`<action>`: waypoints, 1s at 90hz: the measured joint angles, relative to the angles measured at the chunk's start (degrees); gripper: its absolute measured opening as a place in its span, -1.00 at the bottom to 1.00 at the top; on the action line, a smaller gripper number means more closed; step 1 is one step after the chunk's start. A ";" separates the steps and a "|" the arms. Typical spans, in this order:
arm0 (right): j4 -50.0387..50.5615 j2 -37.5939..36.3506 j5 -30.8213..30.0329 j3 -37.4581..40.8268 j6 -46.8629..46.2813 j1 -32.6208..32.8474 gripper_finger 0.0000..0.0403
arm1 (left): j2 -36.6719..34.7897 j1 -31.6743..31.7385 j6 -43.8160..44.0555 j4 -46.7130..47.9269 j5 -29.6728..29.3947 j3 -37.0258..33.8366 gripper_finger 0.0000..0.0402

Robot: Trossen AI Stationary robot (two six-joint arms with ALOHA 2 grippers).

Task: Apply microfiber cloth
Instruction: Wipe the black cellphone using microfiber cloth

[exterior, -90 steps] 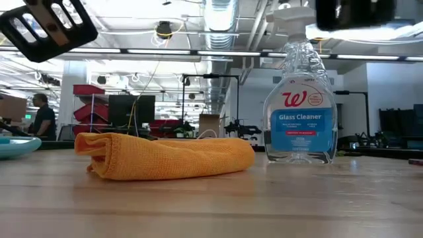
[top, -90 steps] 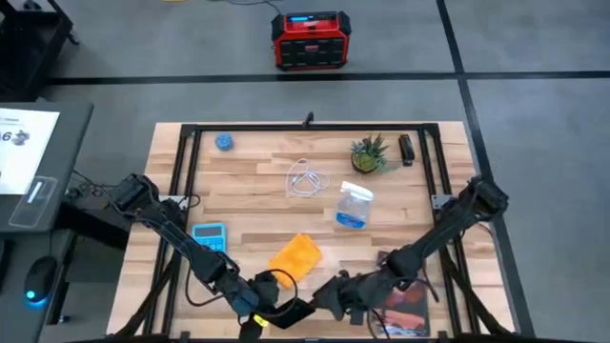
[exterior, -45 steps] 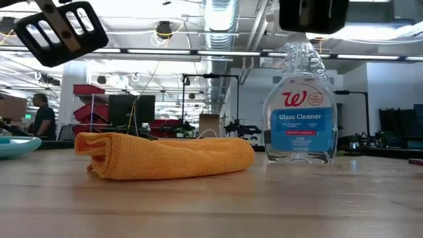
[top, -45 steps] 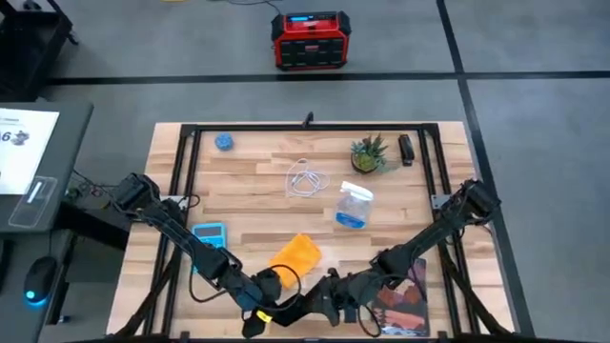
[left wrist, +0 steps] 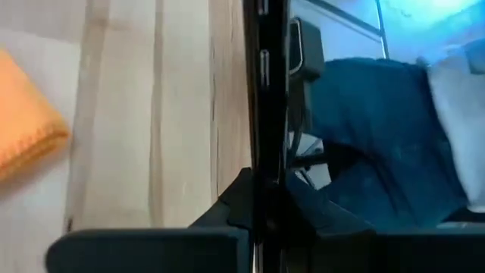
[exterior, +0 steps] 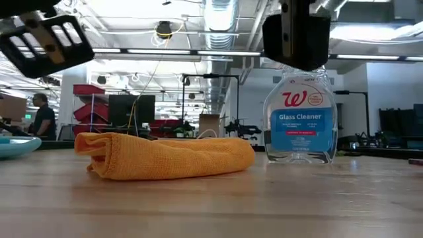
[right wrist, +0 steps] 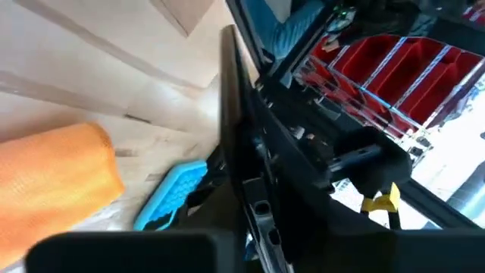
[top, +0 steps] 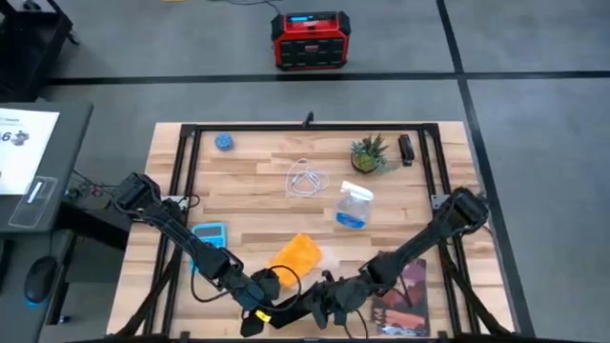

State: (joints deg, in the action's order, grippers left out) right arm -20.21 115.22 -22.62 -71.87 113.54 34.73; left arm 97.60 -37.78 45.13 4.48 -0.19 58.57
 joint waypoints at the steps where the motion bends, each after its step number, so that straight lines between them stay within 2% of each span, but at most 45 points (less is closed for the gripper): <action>1: 0.07 0.14 -0.46 -0.14 -0.21 0.10 -0.83 | 0.00 0.00 -0.01 0.13 0.01 0.00 -0.93; 12: 1.10 0.29 -2.42 -0.39 -4.64 0.36 -0.85 | 0.00 0.02 -0.01 0.58 -1.37 0.00 -0.83; 28: 5.18 0.06 -3.40 -0.54 -15.22 0.76 -0.89 | 0.00 0.27 0.38 1.39 -2.97 0.05 -0.47; 37: 7.68 0.11 -3.47 -0.55 -17.92 1.48 -0.90 | -0.54 0.52 0.62 3.31 -3.09 0.24 -0.33; 50: 9.40 0.57 -4.53 -0.18 -18.28 2.54 -0.90 | -3.50 0.88 1.24 10.20 -2.63 0.39 -0.28; 58: 9.30 0.24 -6.86 -0.38 -22.81 2.89 -0.90 | -6.40 1.01 0.94 13.59 -6.65 0.35 -0.29; 72: 16.25 0.39 -13.79 -2.74 -40.03 2.16 -0.90 | -10.20 -1.24 -4.49 14.85 -19.86 0.35 -0.30; 82: 31.40 0.30 -13.43 -10.17 -58.67 0.80 -0.90 | -10.52 -3.37 -10.49 12.68 -27.96 0.35 -0.30; 90: 45.87 0.26 -8.16 -16.90 -74.98 -1.27 -0.90 | -10.15 -4.53 -13.23 11.27 -32.09 0.31 -0.30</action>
State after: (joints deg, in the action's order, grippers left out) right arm 25.67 115.48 -30.78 -88.77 38.56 33.46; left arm 87.45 -42.31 31.90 15.75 -32.28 58.87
